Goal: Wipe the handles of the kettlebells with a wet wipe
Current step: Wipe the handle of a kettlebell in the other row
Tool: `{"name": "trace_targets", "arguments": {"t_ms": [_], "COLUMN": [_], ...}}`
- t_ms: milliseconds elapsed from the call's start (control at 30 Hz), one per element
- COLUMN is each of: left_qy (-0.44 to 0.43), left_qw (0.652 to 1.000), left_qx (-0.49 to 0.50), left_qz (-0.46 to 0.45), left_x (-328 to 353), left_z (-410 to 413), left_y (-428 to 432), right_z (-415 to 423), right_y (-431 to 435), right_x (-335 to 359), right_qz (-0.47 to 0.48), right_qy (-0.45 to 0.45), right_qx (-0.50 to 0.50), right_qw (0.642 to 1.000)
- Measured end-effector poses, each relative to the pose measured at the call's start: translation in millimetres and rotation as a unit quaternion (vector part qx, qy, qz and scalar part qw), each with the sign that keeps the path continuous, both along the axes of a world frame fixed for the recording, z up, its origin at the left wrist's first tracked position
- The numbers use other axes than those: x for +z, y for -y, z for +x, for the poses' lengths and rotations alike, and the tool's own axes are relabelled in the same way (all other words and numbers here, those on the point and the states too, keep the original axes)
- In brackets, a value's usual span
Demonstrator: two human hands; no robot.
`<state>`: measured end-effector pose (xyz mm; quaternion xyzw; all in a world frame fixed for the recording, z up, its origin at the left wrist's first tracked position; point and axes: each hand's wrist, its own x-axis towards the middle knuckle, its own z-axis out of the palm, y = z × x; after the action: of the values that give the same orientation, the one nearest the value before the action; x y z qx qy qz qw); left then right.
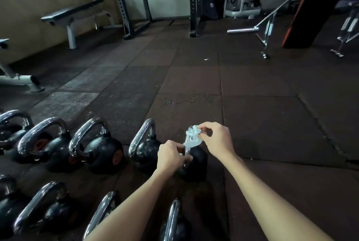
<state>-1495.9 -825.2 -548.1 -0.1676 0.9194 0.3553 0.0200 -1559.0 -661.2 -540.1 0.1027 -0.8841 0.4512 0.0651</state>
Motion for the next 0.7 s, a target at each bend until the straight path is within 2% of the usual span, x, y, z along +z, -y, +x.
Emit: {"name": "trace_targets", "arguments": {"t_ms": [267, 433, 700], "left_qy": [-0.009, 0.047, 0.087], "left_qw": [0.992, 0.967, 0.943], "left_qx": [0.026, 0.039, 0.017], "left_qz": [0.126, 0.248, 0.322], "left_x": [-22.0, -30.9, -40.9], "left_z": [-0.1, -11.0, -23.6], "left_y": [14.8, 28.1, 40.3], "right_z": [-28.1, -41.9, -39.7], "right_y": [28.7, 35.2, 32.2], "right_x": [-28.1, -17.5, -2.0], "right_qz": [0.084, 0.116, 0.178], "right_qy": [-0.008, -0.005, 0.015], "right_qx": [0.097, 0.114, 0.157], "right_qw": [0.992, 0.987, 0.971]}}
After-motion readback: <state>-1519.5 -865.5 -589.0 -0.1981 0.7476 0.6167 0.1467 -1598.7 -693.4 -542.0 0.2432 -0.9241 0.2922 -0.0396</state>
